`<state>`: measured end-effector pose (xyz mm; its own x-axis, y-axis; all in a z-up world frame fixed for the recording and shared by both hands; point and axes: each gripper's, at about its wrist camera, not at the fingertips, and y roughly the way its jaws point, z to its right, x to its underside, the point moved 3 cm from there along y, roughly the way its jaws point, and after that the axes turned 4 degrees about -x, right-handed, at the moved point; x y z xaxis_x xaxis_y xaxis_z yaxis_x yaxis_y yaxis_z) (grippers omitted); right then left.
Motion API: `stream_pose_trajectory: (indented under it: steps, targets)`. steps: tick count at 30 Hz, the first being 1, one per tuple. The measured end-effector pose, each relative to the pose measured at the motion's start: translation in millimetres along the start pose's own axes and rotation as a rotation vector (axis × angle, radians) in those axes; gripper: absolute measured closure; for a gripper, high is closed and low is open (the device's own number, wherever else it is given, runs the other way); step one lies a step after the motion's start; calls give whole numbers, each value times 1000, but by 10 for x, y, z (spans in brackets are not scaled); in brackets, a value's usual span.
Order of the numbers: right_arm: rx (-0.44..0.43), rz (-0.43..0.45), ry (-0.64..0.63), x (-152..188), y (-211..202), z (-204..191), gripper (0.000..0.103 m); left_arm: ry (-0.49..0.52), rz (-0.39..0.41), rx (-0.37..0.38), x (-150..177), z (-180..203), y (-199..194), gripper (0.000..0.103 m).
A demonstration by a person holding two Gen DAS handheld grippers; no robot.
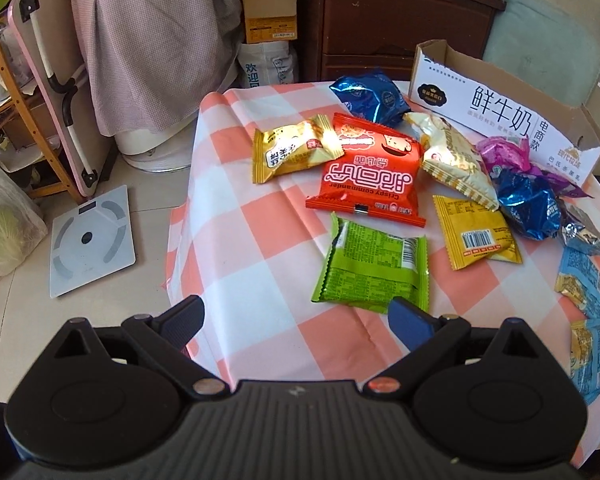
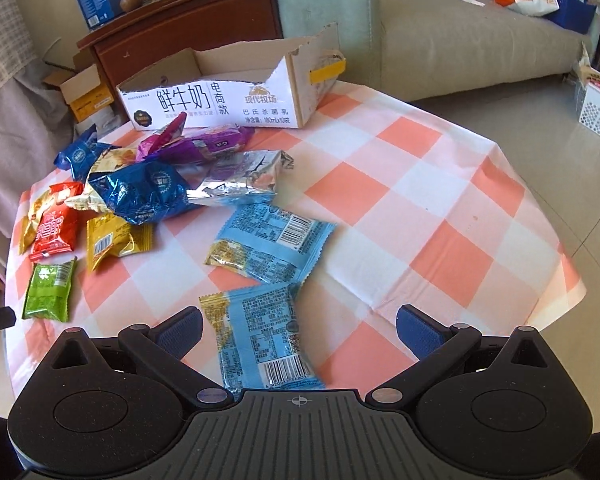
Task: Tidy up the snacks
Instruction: 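Move both tools over the snack pile toward the packets, then grasp the light blue packet with the right tool while the left tool grasps the green packet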
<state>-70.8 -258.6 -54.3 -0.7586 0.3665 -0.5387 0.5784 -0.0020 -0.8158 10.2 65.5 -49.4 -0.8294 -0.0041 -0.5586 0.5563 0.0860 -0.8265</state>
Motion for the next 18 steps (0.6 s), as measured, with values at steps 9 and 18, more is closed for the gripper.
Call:
stream_pose_trajectory:
  steps: [9,18]
  targets:
    - [12,-81,-10,77,151,-70,1,36,18,36,-51,123,77,5]
    - [38,-142,-90,238,374,-295,10,90,38,70,-93,343,193,5]
